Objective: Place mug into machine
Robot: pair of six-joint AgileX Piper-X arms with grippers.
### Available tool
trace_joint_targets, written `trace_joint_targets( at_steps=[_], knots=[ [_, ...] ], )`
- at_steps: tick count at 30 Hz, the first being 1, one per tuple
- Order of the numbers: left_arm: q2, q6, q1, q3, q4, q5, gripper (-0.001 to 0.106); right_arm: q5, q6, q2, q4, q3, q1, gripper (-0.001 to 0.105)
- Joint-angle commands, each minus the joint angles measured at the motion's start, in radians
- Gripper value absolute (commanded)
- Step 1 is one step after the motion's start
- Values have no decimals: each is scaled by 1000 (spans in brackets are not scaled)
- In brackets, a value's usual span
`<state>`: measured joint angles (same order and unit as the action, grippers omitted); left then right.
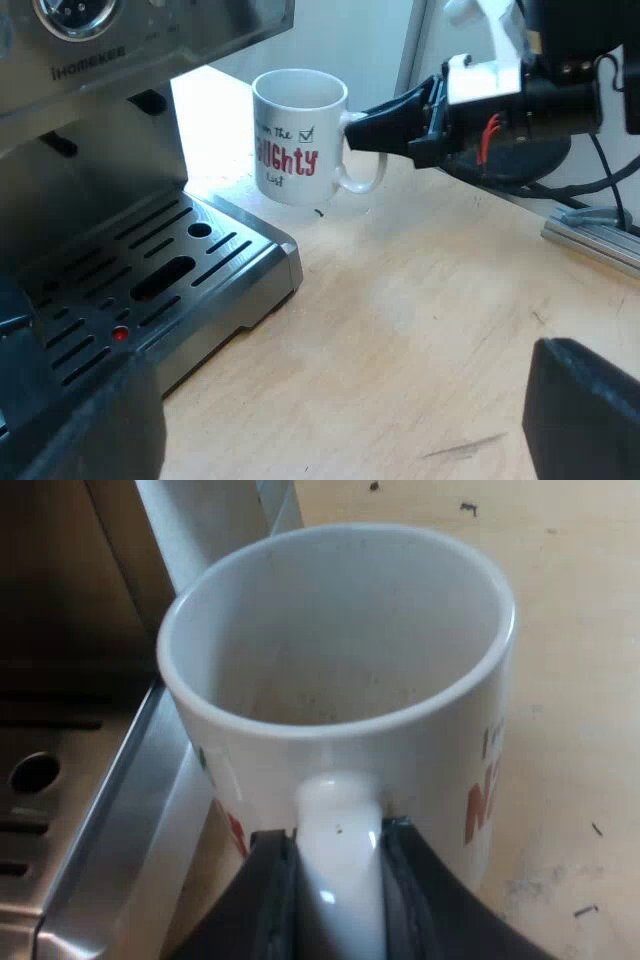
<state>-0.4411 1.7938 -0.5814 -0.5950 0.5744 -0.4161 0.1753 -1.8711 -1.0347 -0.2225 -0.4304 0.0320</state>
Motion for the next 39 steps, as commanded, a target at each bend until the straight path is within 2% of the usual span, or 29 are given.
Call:
trace_joint_targets(
  at_steps=[1, 3, 20, 25, 27, 33, 39],
  knots=[
    [3, -5, -3, -7, -9, -2, 79, 17, -9, 79, 26, -9, -3, 0],
    [3, -5, -3, -7, -9, -2, 79, 17, -9, 196, 134, -9, -3, 0],
    [3, -5, -3, -7, -9, -2, 79, 24, -9, 630, 538, -9, -3, 0],
    [3, -5, -3, -7, -9, -2, 79, 108, -9, 730, 606, -9, -3, 0],
    [3, -5, -3, -7, -9, -2, 79, 192, -9, 762, 618, -9, -3, 0],
    [3, -5, -3, -7, -9, -2, 79, 333, -9, 765, 618, -9, -3, 0],
    [3, -5, -3, -7, -9, -2, 79, 351, -9, 765, 618, -9, 5, 0]
  ],
)
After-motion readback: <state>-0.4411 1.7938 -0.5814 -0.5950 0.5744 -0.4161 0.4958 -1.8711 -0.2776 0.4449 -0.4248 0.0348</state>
